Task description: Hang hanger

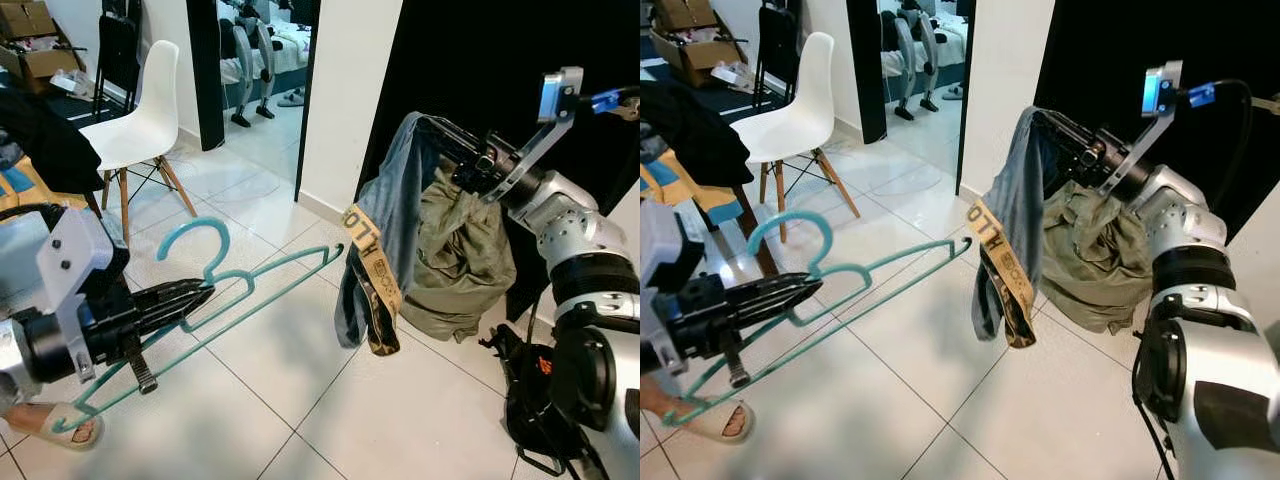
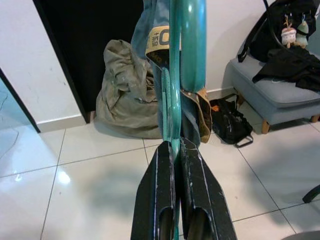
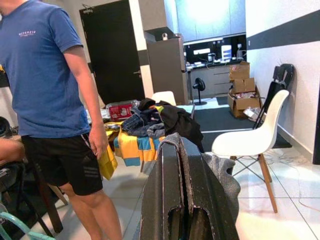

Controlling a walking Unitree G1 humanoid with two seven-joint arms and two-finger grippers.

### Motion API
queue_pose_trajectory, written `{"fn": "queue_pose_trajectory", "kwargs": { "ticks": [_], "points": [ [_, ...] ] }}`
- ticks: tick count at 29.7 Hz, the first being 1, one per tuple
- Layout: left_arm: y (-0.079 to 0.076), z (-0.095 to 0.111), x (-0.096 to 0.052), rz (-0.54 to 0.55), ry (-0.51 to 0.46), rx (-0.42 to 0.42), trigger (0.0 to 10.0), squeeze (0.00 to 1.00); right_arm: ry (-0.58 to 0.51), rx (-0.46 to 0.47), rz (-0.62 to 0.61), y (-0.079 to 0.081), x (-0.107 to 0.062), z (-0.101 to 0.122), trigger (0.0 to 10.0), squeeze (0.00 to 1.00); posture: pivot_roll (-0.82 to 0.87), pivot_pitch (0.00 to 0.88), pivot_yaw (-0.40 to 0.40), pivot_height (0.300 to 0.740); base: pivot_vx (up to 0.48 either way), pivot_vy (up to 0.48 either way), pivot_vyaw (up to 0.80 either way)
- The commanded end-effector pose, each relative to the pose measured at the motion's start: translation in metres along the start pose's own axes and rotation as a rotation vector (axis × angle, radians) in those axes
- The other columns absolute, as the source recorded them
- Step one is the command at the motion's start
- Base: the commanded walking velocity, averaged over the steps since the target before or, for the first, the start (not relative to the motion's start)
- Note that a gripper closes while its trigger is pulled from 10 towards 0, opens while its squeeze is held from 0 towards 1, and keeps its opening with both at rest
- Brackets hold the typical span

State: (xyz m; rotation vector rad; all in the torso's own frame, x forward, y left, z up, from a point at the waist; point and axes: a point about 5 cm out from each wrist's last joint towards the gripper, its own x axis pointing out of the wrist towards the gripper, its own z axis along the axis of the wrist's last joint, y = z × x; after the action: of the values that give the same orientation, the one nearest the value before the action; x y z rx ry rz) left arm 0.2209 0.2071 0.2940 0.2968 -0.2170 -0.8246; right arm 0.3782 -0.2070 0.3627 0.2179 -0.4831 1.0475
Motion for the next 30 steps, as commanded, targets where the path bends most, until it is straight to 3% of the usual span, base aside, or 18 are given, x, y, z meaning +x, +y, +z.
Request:
{"fn": "queue_pose_trajectory", "kwargs": {
  "ticks": [1, 12, 16, 21, 24, 26, 29, 30],
  "points": [
    [-0.004, -0.001, 0.004, -0.027, -0.017, -0.009, 10.0, 0.0, -0.005, -0.009, 0.015, 0.002, 0.001, 0.001, 10.0, 0.0, 0.05, 0.173, -0.111, 0.74, 0.0, 0.0, 0.0],
    [-0.006, -0.011, 0.017, -0.043, -0.054, -0.065, 10.0, 0.0, -0.024, 0.015, 0.105, 0.011, 0.012, 0.003, 10.0, 0.0, 0.04, 0.173, -0.116, 0.74, 0.0, 0.0, 0.0],
    [0.003, -0.003, 0.031, -0.042, -0.127, -0.047, 10.0, 0.0, -0.061, 0.035, 0.188, 0.02, 0.017, 0.012, 10.0, 0.0, 0.03, 0.169, -0.12, 0.74, 0.0, 0.0, 0.0],
    [0.007, 0.005, 0.039, -0.049, -0.171, -0.023, 10.0, 0.0, -0.107, 0.044, 0.196, 0.022, 0.019, 0.024, 10.0, 0.0, 0.03, 0.17, -0.121, 0.74, 0.0, 0.0, 0.0],
    [0.012, 0.018, 0.054, -0.04, -0.253, 0.014, 10.0, 0.0, -0.135, 0.036, 0.222, 0.026, 0.024, 0.034, 10.0, 0.0, 0.02, 0.166, -0.129, 0.74, 0.0, 0.0, 0.0],
    [0.012, 0.022, 0.058, -0.042, -0.277, 0.021, 10.0, 0.0, -0.126, 0.017, 0.209, 0.026, 0.025, 0.034, 10.0, 0.0, 0.01, 0.164, -0.128, 0.74, 0.0, 0.0, 0.0],
    [0.012, 0.036, 0.067, -0.05, -0.353, 0.03, 10.0, 0.0, -0.063, -0.083, 0.048, 0.017, 0.031, 0.025, 10.0, 0.0, 0.01, 0.163, -0.128, 0.74, 0.0, 0.0, 0.0],
    [0.012, 0.036, 0.067, -0.05, -0.353, 0.03, 10.0, 0.0, -0.063, -0.083, 0.048, 0.017, 0.031, 0.025, 10.0, 0.0, 0.01, 0.163, -0.128, 0.74, 0.0, 0.0, 0.0]
  ]
}}
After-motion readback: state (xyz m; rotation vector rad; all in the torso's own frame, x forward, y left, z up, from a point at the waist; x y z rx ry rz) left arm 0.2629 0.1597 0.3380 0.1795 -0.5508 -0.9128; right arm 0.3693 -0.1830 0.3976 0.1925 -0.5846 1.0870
